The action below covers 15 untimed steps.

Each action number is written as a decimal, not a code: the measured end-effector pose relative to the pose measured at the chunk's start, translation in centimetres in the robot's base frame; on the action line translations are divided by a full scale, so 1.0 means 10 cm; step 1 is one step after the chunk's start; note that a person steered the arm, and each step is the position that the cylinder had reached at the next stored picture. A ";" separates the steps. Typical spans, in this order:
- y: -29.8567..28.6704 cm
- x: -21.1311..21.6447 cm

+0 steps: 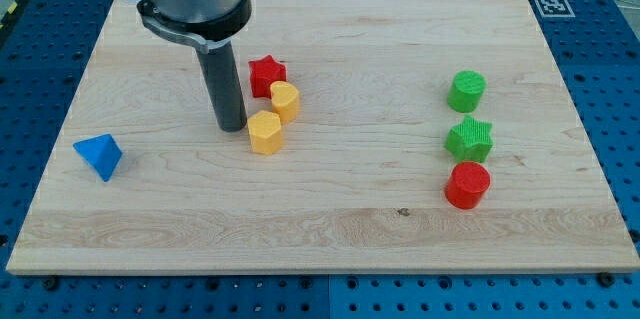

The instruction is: Move the yellow heart to the bottom right of the red star

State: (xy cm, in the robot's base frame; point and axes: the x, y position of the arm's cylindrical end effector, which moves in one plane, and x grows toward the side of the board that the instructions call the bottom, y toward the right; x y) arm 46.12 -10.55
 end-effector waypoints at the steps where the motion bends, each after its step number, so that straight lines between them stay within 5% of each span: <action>1: 0.00 0.00; 6: 0.59 -0.13; 11: -0.09 -0.23; 15: 0.15 -0.20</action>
State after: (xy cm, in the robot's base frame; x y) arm 44.12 -9.03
